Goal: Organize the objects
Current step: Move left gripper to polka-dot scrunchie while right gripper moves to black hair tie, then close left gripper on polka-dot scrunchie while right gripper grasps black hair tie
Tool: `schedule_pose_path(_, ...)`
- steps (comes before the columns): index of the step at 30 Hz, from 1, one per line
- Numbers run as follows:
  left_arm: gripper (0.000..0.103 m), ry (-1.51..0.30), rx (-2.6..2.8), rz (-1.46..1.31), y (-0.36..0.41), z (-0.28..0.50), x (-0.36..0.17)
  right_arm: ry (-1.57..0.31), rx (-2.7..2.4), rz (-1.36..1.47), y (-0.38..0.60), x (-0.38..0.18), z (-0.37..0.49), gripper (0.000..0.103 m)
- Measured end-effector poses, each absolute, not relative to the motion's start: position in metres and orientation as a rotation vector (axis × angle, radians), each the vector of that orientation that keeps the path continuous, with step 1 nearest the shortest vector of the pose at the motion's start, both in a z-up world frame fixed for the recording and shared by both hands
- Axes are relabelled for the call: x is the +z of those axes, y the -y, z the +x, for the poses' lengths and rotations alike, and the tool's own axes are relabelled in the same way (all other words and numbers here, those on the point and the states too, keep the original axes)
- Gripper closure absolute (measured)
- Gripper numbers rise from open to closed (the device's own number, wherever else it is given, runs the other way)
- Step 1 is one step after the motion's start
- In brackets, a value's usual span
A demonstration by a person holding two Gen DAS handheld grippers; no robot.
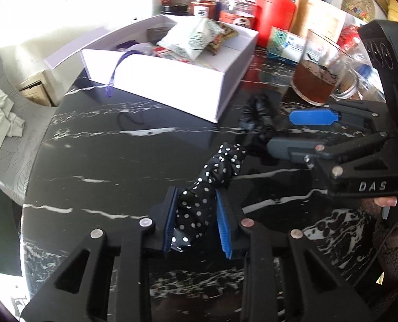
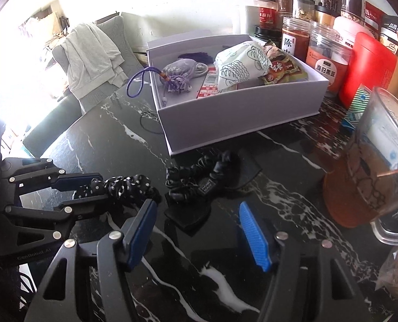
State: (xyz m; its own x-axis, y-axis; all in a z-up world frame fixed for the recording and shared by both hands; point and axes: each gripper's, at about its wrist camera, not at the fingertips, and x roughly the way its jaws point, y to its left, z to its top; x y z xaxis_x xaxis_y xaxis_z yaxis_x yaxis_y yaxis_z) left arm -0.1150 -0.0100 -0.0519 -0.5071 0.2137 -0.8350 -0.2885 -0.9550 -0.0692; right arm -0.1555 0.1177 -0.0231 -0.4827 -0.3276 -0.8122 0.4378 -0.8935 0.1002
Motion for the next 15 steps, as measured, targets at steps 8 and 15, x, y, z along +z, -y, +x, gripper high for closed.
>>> schedule_pose_path(8,0.077,-0.064,2.573,-1.414,0.034,-0.117,-0.053,-0.159,-2.392,1.265,-0.113,-0.025,-0.162,0.052)
schedule_pose_path(15,0.077,-0.049,2.59,-1.412,0.039,-0.114,-0.053,-0.1,-2.438,1.291,-0.107,-0.034,-0.172,0.052)
